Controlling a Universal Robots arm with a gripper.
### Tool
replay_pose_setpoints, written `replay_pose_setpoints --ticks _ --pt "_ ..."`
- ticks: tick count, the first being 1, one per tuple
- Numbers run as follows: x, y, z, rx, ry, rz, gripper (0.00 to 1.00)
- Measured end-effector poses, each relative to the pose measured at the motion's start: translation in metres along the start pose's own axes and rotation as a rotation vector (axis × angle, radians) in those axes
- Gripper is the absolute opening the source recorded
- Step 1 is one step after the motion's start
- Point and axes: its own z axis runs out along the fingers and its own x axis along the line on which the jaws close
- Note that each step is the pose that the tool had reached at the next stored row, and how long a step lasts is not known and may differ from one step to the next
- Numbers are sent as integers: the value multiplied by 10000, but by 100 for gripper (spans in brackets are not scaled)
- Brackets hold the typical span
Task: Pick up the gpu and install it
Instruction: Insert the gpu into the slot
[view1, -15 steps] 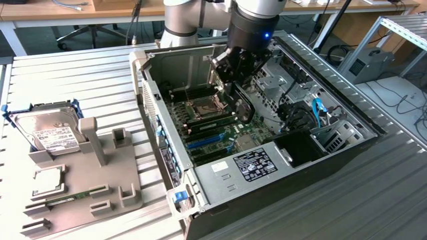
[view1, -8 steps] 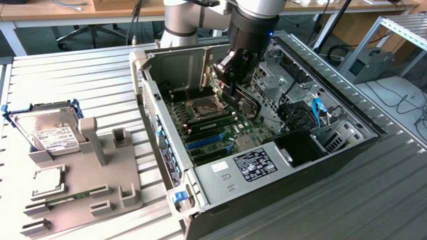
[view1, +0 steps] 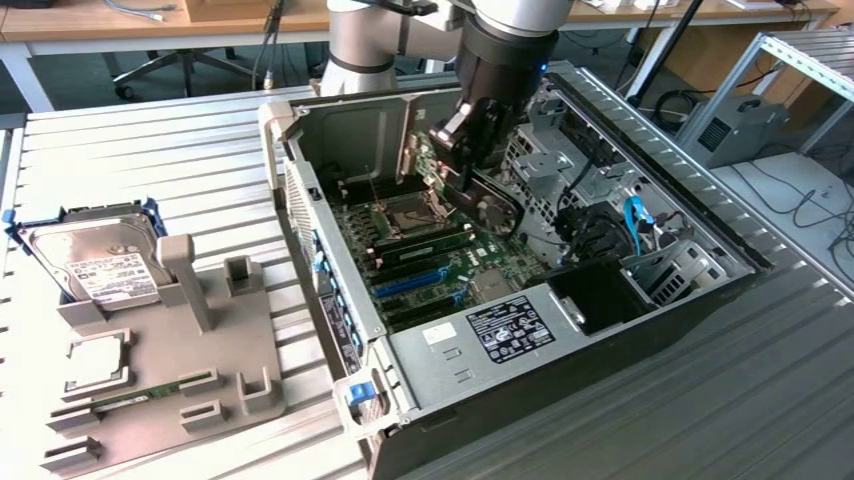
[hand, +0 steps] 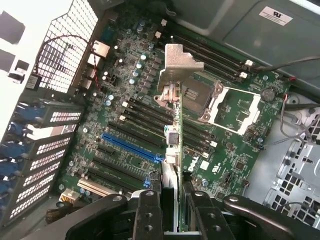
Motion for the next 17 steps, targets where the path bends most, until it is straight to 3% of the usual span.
replay_pose_setpoints --ticks 17 --pt "0 0 0 -22 35 -1077 26"
